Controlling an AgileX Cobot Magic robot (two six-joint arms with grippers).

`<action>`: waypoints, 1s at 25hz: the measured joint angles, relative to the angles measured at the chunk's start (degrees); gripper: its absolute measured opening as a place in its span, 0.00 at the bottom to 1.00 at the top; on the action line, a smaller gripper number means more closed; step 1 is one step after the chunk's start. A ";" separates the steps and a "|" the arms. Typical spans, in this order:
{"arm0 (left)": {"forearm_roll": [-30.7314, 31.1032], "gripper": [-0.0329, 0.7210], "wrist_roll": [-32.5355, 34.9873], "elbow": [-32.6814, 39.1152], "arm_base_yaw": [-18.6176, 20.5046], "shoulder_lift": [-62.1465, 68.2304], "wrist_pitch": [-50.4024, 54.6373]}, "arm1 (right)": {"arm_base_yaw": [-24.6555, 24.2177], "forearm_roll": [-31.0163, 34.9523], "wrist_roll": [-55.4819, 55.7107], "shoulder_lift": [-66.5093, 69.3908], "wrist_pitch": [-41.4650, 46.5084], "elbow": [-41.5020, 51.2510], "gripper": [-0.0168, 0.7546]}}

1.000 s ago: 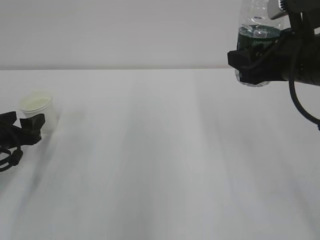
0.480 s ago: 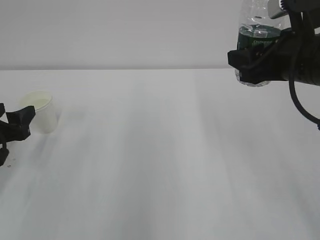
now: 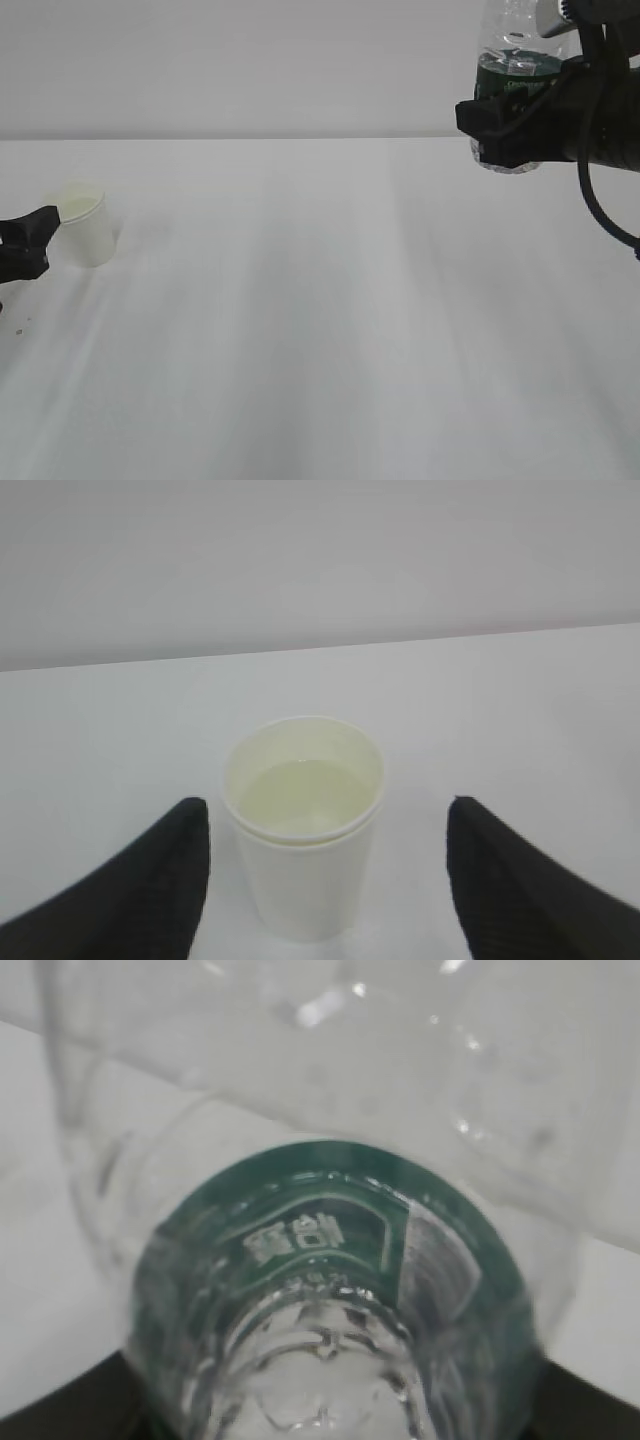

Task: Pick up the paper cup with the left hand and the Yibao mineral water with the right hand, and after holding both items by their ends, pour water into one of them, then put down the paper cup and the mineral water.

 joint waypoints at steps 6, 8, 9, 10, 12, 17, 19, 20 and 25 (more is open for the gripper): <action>1.67 0.75 0.00 0.00 0.00 0.00 0.00 | 0.00 0.42 0.00 0.00 2.21 0.00 0.58; 1.81 0.75 0.00 0.00 0.00 0.00 0.00 | 0.00 0.41 0.00 0.00 2.71 0.00 0.58; 1.89 0.75 0.00 0.00 0.00 0.00 0.00 | 0.00 0.41 0.00 0.00 2.71 0.00 0.58; 1.89 0.75 0.00 0.00 0.00 0.00 0.00 | 0.00 0.41 0.00 0.00 2.79 0.00 0.58; 1.89 0.75 0.00 0.00 0.00 0.00 0.00 | -0.23 0.54 0.00 0.00 2.79 0.00 0.58; 2.02 0.75 0.00 0.00 0.00 0.00 0.00 | -2.24 0.54 0.00 0.00 3.17 0.00 0.58; 2.02 0.75 0.00 0.00 0.00 0.00 0.00 | -2.86 0.58 0.00 0.00 3.27 0.00 0.58; 2.02 0.75 0.00 0.00 0.00 0.00 0.00 | -3.17 0.58 0.00 0.00 3.27 0.00 0.58; 2.02 0.75 0.00 0.00 0.00 0.00 0.00 | -4.85 0.58 0.00 0.00 3.32 0.00 0.58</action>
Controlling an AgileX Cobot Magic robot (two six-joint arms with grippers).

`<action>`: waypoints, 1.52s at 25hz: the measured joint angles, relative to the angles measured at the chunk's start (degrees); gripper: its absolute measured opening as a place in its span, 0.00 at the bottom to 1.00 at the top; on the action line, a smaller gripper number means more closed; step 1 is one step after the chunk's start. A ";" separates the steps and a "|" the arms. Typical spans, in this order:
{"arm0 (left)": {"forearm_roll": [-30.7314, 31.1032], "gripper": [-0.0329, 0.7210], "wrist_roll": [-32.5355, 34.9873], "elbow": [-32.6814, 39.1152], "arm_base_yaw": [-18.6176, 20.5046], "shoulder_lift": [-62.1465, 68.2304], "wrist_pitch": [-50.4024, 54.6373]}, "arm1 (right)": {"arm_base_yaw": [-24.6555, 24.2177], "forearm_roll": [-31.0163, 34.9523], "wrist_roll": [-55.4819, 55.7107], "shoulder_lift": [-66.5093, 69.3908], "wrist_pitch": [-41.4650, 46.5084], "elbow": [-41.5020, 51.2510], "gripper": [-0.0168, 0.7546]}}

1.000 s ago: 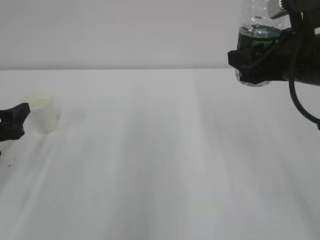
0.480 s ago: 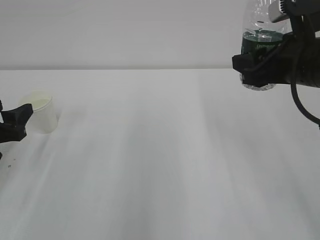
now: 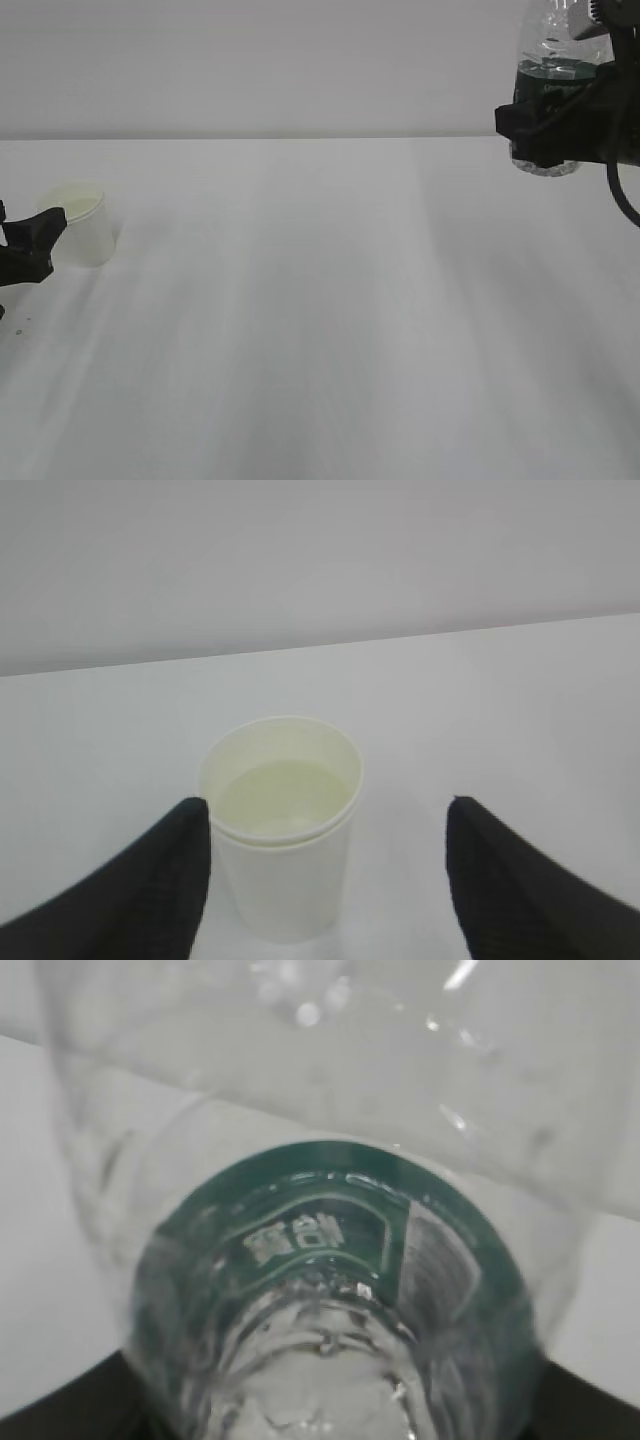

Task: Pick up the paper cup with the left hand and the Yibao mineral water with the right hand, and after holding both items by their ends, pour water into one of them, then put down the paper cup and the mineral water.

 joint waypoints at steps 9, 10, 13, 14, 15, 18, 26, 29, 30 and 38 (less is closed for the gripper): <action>0.00 0.75 0.00 0.00 0.00 0.00 0.00 | -3.13 0.00 0.00 0.00 0.13 0.00 0.58; 0.00 0.75 0.00 0.00 0.00 0.00 0.00 | -3.39 0.00 0.00 0.00 0.29 0.00 0.58; 0.00 0.75 0.00 0.00 0.00 0.00 0.00 | -4.20 0.00 0.00 0.00 0.43 0.00 0.58; 0.00 0.75 0.00 0.00 0.00 -0.10 0.00 | -4.37 0.00 0.00 0.00 0.52 0.00 0.58; 0.00 0.75 0.00 0.00 0.00 -0.10 0.00 | -4.67 0.00 0.00 0.00 0.67 0.00 0.58; 0.00 0.75 0.00 0.00 0.00 -0.10 0.00 | -5.28 0.09 0.00 0.00 1.35 0.00 0.57; 0.00 0.75 0.00 0.00 0.00 -0.10 0.00 | -7.44 0.09 0.00 0.00 1.68 0.00 0.57; 0.00 0.75 0.00 0.00 0.00 -0.10 0.00 | -8.07 0.22 0.00 0.00 1.91 0.00 0.58; 0.00 0.75 0.00 0.00 0.00 -0.10 0.00 | -8.28 0.22 0.00 0.00 1.93 0.00 0.58; 0.00 0.75 0.00 0.00 0.00 -0.10 0.00 | -8.38 0.26 -2.92 0.00 2.13 0.00 0.57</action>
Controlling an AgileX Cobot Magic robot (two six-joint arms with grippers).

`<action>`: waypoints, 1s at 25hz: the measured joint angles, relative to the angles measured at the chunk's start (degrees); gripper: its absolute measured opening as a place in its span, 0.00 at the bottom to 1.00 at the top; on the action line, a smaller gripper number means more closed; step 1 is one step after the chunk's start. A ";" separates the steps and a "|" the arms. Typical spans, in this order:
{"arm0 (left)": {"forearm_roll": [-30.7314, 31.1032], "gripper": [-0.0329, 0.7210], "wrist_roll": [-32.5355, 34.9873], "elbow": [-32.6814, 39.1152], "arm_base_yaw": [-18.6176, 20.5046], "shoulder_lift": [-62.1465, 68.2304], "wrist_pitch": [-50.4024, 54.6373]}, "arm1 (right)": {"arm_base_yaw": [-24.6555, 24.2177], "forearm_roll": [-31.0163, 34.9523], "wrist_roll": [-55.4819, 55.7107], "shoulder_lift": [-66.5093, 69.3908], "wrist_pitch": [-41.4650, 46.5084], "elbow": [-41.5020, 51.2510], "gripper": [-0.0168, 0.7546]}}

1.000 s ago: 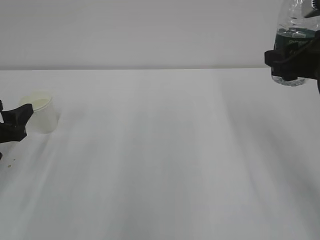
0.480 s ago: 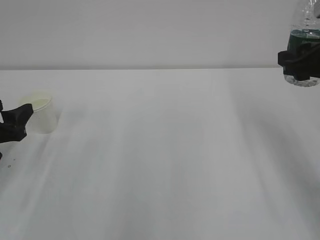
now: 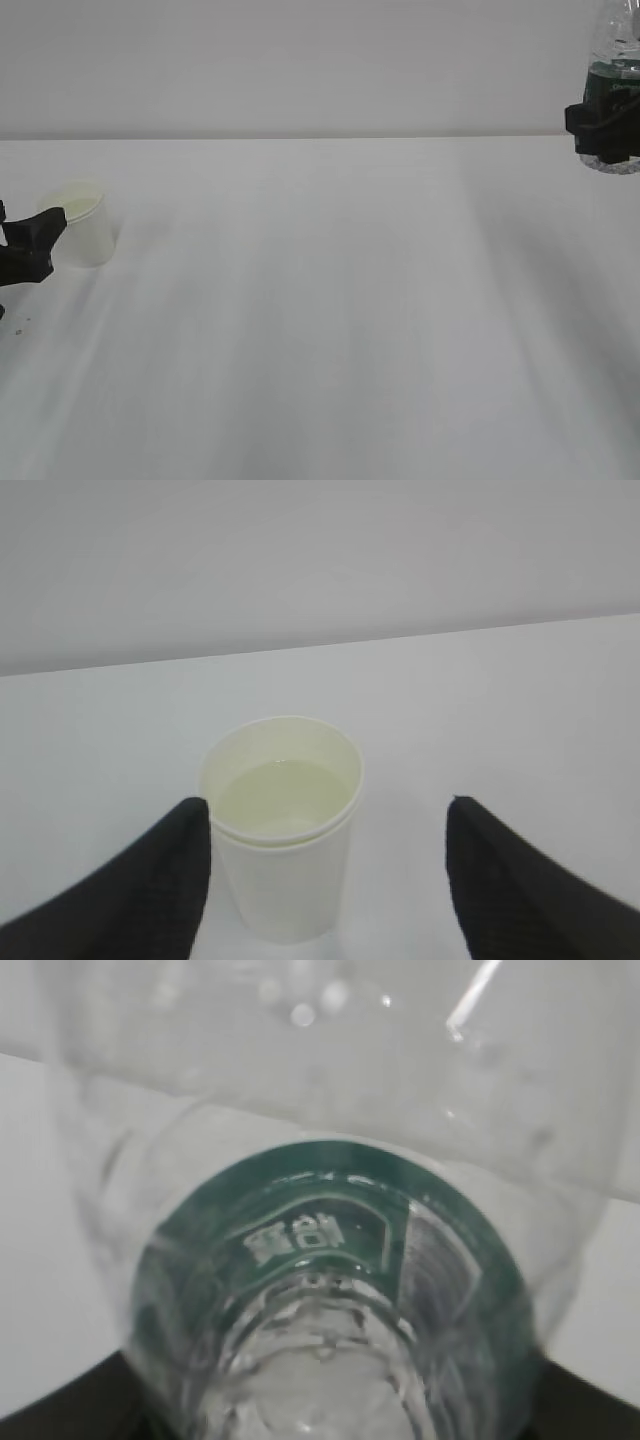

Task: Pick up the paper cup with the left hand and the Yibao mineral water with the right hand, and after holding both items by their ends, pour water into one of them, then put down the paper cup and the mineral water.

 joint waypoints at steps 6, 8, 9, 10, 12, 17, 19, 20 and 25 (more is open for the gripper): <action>0.00 0.75 0.00 0.00 0.00 0.00 0.00 | 0.00 0.00 -0.07 0.00 0.00 0.00 0.57; 0.00 0.75 0.00 0.00 0.00 0.00 0.00 | 0.00 0.00 -0.22 0.00 0.00 0.00 0.57; 0.00 0.75 0.00 0.00 0.00 0.00 0.00 | 0.00 0.00 -0.22 0.00 0.00 0.00 0.57; 0.00 0.75 0.00 0.00 0.00 0.00 0.00 | 0.00 0.00 -0.22 0.00 0.00 0.00 0.57; 0.00 0.75 0.00 0.00 0.00 0.00 0.00 | 0.00 0.00 -0.22 0.00 -0.44 0.00 0.57; 0.00 0.75 0.00 0.00 0.00 0.00 0.00 | 0.00 0.00 -0.22 2.39 -3.47 0.11 0.57; 0.00 0.75 0.00 0.00 0.00 0.00 0.00 | 0.00 0.24 -0.22 3.62 -4.40 0.21 0.57; 0.00 0.74 0.00 0.00 0.00 0.00 0.00 | 0.00 0.43 -0.22 4.12 -4.68 0.21 0.57; -0.10 0.75 0.04 0.00 0.00 0.00 0.00 | 0.00 1.16 -0.49 5.99 -7.51 0.29 0.57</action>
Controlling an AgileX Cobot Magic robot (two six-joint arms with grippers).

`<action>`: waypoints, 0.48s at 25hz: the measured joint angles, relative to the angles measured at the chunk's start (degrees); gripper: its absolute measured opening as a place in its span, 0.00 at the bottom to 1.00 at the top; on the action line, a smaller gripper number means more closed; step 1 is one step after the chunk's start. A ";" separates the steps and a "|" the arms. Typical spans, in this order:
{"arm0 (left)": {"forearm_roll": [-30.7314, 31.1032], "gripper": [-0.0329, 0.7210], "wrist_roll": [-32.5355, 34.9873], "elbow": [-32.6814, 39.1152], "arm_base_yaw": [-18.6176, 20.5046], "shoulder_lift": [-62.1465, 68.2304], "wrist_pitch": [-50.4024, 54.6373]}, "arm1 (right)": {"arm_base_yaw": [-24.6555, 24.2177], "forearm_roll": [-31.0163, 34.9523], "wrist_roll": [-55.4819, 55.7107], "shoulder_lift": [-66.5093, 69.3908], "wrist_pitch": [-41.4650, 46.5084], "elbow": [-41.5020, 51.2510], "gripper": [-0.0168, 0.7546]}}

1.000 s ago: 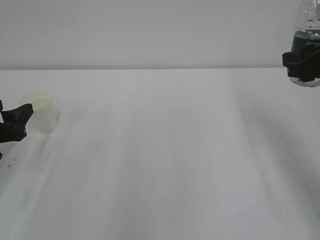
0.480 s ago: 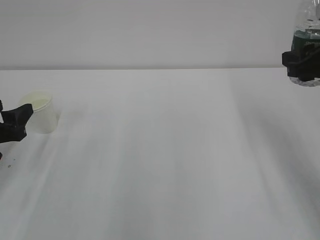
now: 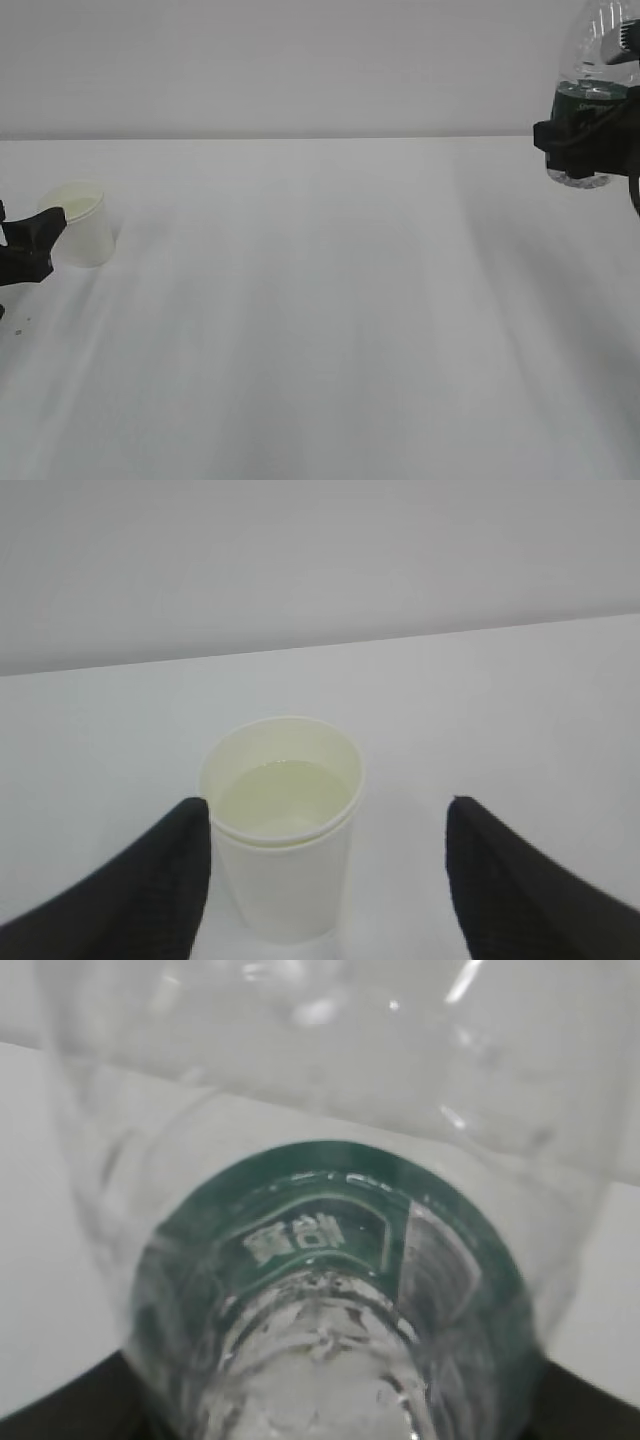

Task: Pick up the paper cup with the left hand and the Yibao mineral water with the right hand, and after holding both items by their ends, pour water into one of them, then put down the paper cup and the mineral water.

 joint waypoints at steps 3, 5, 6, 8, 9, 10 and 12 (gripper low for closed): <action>0.00 0.75 0.48 0.00 0.00 0.00 0.00 | 0.00 1.30 -1.31 1.15 -2.11 0.03 0.57; 0.00 0.74 0.71 0.00 0.00 0.00 0.00 | 0.00 4.07 -3.33 1.83 -4.46 1.05 0.57; 0.00 0.75 0.83 0.00 0.00 0.00 0.00 | 0.00 6.13 -5.18 2.26 -5.84 1.76 0.57; 0.00 0.74 0.83 0.00 0.00 0.00 0.00 | 0.00 11.44 -9.64 2.86 -8.03 3.17 0.57; -0.10 0.74 0.91 0.00 0.00 0.00 0.00 | 0.00 13.83 -11.65 2.98 -8.63 3.86 0.57; -0.08 0.74 1.06 0.00 0.00 0.00 0.00 | 0.00 16.60 -13.93 2.98 -9.17 4.43 0.57; -0.08 0.74 1.05 0.00 0.00 0.00 0.00 | 0.00 21.03 -17.64 2.98 -10.13 5.50 0.57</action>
